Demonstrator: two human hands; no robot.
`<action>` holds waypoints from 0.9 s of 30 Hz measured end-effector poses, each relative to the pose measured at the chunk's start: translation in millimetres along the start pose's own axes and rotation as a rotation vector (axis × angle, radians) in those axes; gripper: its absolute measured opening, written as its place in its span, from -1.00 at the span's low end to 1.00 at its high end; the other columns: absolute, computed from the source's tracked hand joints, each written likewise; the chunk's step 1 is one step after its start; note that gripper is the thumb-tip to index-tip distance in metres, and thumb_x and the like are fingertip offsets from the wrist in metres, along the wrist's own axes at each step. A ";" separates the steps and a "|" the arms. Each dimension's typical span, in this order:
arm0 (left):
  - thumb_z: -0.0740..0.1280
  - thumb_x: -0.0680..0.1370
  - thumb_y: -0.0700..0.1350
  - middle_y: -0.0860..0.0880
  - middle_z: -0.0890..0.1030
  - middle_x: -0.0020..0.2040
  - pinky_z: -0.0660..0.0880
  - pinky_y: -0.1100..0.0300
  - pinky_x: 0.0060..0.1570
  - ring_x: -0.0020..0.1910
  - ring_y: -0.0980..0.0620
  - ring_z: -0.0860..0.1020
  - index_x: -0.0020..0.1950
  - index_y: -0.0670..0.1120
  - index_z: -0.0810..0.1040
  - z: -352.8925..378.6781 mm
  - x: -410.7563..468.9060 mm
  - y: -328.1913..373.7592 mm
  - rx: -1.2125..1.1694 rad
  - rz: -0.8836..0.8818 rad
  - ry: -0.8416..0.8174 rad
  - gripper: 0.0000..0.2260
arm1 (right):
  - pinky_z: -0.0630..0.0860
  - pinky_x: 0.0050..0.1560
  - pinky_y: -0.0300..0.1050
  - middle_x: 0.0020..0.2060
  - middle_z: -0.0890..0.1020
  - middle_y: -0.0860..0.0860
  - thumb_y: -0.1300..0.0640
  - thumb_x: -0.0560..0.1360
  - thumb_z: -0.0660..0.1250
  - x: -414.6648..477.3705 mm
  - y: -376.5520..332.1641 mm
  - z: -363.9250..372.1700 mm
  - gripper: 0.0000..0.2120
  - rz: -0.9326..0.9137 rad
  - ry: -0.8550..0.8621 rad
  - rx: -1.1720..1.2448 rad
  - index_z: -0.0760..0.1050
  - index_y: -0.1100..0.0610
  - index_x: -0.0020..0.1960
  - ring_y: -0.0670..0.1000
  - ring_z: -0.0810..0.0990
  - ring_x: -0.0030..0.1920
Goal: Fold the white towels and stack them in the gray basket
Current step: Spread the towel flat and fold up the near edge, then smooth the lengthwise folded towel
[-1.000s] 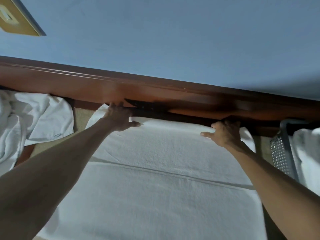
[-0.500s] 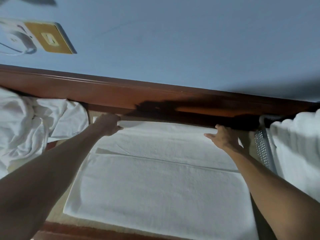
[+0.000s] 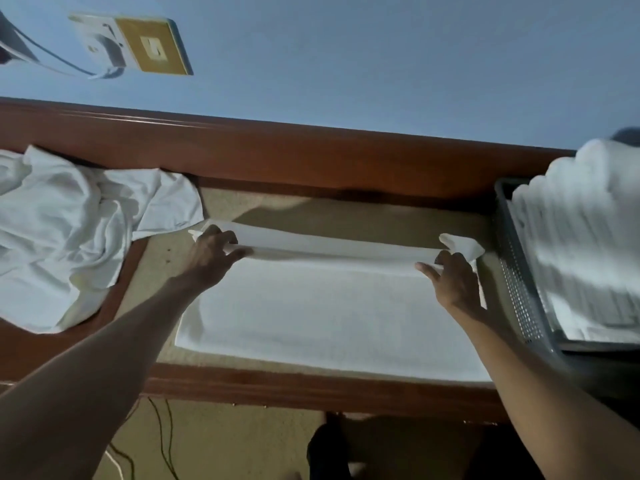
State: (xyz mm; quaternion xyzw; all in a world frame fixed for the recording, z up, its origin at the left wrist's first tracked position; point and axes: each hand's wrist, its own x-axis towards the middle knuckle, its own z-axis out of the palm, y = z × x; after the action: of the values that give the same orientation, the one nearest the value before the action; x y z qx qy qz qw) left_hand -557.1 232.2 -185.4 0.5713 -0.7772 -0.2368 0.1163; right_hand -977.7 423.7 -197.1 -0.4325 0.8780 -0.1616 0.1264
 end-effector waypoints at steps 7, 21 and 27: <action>0.60 0.45 -0.09 -0.12 0.57 -0.12 0.57 0.02 -0.19 -0.28 -0.05 0.57 -0.11 -0.22 0.69 13.0 -75.0 -26.6 -0.068 0.135 0.128 -0.78 | 0.44 -0.21 -0.05 -0.08 0.52 0.21 0.03 0.52 0.46 -89.3 15.3 8.4 -0.69 0.015 0.163 0.078 0.48 0.26 -0.06 0.25 0.60 -0.09; 0.49 0.56 0.01 -0.19 0.62 0.07 0.46 0.09 0.02 -0.02 -0.15 0.63 0.00 -0.19 0.73 72.4 -142.6 -58.1 -0.179 -0.181 0.034 -0.75 | 0.49 0.12 0.01 0.01 0.66 0.21 -0.02 0.50 0.50 -137.6 39.9 70.1 -0.69 0.405 0.239 0.489 0.61 0.25 -0.04 0.20 0.60 0.11; 0.44 0.59 0.03 -0.21 0.63 0.06 0.50 0.02 0.00 -0.01 -0.16 0.61 0.02 -0.25 0.72 74.3 -145.4 -60.4 -0.201 -0.224 0.095 -0.69 | 0.51 0.00 -0.10 0.11 0.62 0.19 0.43 0.43 0.43 -125.3 35.8 76.5 -0.72 0.663 0.310 0.607 0.55 0.24 0.11 0.17 0.61 0.11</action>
State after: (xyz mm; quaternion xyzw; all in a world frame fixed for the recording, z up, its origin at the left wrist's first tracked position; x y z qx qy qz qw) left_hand -493.7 372.7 -266.6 0.6506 -0.6744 -0.2976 0.1824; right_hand -901.3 531.2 -270.9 -0.0432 0.8903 -0.4245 0.1593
